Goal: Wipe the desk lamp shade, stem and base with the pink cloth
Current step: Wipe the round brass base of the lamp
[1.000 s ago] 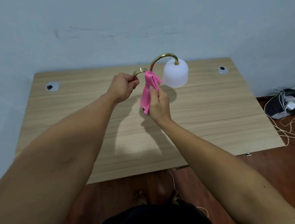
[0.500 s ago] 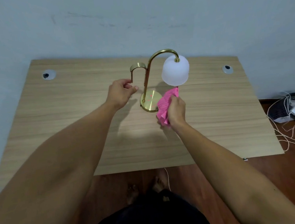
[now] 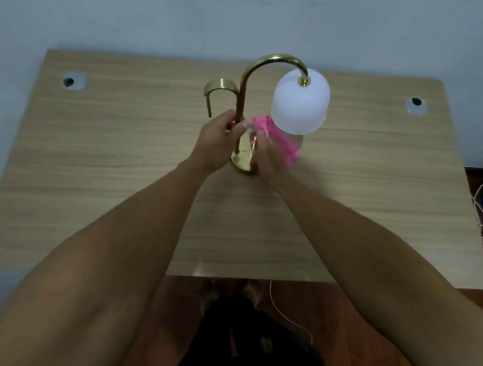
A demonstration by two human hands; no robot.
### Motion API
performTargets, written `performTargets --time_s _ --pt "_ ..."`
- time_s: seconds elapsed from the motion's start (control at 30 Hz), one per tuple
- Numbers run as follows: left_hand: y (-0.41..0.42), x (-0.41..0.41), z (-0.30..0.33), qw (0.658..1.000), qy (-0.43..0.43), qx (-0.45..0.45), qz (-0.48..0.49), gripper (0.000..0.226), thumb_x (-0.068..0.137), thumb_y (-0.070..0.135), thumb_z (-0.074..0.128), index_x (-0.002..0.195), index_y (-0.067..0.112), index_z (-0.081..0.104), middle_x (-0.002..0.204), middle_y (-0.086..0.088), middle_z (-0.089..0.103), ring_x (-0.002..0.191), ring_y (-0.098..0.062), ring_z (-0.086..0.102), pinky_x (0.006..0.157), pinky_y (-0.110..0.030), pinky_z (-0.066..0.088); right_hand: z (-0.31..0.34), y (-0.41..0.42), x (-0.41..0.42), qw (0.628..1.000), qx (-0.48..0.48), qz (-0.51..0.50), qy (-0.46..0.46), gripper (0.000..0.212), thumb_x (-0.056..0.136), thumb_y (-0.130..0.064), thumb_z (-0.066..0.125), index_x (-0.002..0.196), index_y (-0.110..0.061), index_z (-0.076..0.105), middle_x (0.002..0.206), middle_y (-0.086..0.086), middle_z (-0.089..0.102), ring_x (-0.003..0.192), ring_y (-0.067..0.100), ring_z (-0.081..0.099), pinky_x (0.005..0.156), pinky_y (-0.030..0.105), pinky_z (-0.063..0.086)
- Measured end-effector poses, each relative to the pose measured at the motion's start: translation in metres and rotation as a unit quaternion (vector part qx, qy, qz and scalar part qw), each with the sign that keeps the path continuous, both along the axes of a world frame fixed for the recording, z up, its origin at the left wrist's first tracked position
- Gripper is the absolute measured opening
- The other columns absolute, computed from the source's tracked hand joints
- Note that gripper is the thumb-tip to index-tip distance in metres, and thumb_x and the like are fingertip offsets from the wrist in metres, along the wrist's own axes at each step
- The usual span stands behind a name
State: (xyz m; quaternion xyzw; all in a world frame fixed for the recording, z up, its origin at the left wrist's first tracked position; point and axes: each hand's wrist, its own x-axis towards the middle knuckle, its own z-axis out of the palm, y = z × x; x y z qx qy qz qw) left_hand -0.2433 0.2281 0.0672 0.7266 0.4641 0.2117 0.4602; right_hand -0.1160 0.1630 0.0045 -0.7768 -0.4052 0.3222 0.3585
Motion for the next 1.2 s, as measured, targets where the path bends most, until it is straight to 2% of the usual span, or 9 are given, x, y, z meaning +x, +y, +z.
performTargets --time_s 0.07,0.17,0.37,0.57,0.77,0.87,1.0,1.1,1.2 --pt "0.003 -0.002 -0.001 1.0 0.016 0.014 -0.016 0.027 0.097 0.039 0.056 0.1 0.015 0.068 0.092 -0.006 0.072 0.09 -0.023 0.068 0.084 -0.041 0.055 -0.019 -0.003 -0.002 0.983 -0.077 0.125 -0.111 0.053 0.112 -0.034 0.021 0.158 -0.015 0.039 0.159 0.022 0.042 0.15 0.042 0.035 0.121 0.064 0.027" --pt "0.003 -0.004 -0.002 0.999 0.026 0.039 -0.027 0.034 0.096 0.045 0.054 0.1 0.013 0.067 0.091 -0.006 0.072 0.088 -0.025 0.068 0.082 -0.046 0.055 -0.023 -0.026 0.001 0.965 -0.058 0.195 -0.167 0.054 0.113 -0.038 0.02 0.166 -0.024 0.019 0.175 0.007 0.01 0.162 0.034 -0.004 0.129 0.06 -0.004" --pt "0.003 -0.002 -0.004 0.996 0.032 0.076 -0.023 0.022 0.101 0.032 0.053 0.102 0.013 0.065 0.093 -0.003 0.073 0.088 -0.017 0.069 0.082 -0.037 0.055 -0.039 -0.047 0.036 0.945 -0.055 0.25 -0.202 0.057 0.109 -0.044 0.017 0.164 -0.03 0.021 0.174 0.0 0.012 0.162 0.023 -0.001 0.132 0.053 0.0" --pt "0.002 -0.001 -0.007 0.995 0.035 0.087 -0.028 0.021 0.102 0.032 0.052 0.1 0.014 0.064 0.089 -0.005 0.071 0.082 -0.02 0.066 0.068 -0.017 0.044 -0.029 -0.018 0.024 0.929 -0.059 0.287 -0.228 0.055 0.111 -0.041 0.018 0.165 -0.028 0.021 0.174 0.007 0.017 0.162 0.035 0.002 0.13 0.057 -0.002" --pt "0.004 -0.002 -0.009 0.995 0.03 0.085 -0.031 0.02 0.103 0.032 0.051 0.102 0.016 0.062 0.092 -0.006 0.072 0.087 -0.021 0.07 0.076 -0.033 0.054 -0.03 -0.06 0.047 0.931 -0.027 0.297 -0.212 0.05 0.114 -0.034 0.029 0.163 -0.026 0.028 0.173 -0.003 0.012 0.162 0.021 -0.002 0.12 0.029 -0.02" --pt "0.004 -0.002 -0.007 0.995 0.037 0.087 -0.04 0.02 0.104 0.033 0.049 0.102 0.017 0.061 0.092 -0.003 0.071 0.089 -0.02 0.069 0.069 -0.021 0.05 -0.024 -0.036 0.034 0.948 -0.045 0.247 -0.196 0.049 0.115 -0.029 0.026 0.161 -0.019 0.035 0.172 0.009 0.02 0.162 0.028 0.002 0.123 0.037 -0.017" --pt "0.004 -0.001 -0.004 0.995 0.037 0.078 -0.042 0.018 0.105 0.032 0.048 0.102 0.018 0.059 0.096 -0.006 0.072 0.091 -0.02 0.069 0.066 -0.009 0.043 -0.032 -0.037 0.02 0.928 -0.051 0.295 -0.222 0.065 0.106 -0.047 0.012 0.163 -0.021 0.031 0.173 0.01 0.02 0.161 0.036 0.005 0.13 0.053 -0.004" --pt "0.003 -0.001 -0.005 0.996 0.029 0.074 -0.044 0.017 0.105 0.033 0.048 0.101 0.02 0.058 0.098 -0.009 0.072 0.094 -0.023 0.071 0.074 -0.023 0.052 -0.036 -0.062 0.042 0.908 -0.024 0.347 -0.234 0.057 0.11 -0.043 0.023 0.165 -0.026 0.025 0.174 0.001 0.014 0.162 0.028 0.0 0.129 0.05 -0.004" --pt "0.004 -0.002 -0.004 0.995 0.039 0.077 -0.044 0.021 0.105 0.032 0.048 0.105 0.014 0.06 0.099 -0.009 0.072 0.094 -0.024 0.069 0.075 -0.027 0.051 -0.028 -0.052 0.05 0.932 -0.033 0.29 -0.215 0.05 0.114 -0.034 0.029 0.163 -0.024 0.031 0.173 0.002 0.02 0.162 0.022 0.001 0.124 0.043 -0.008"
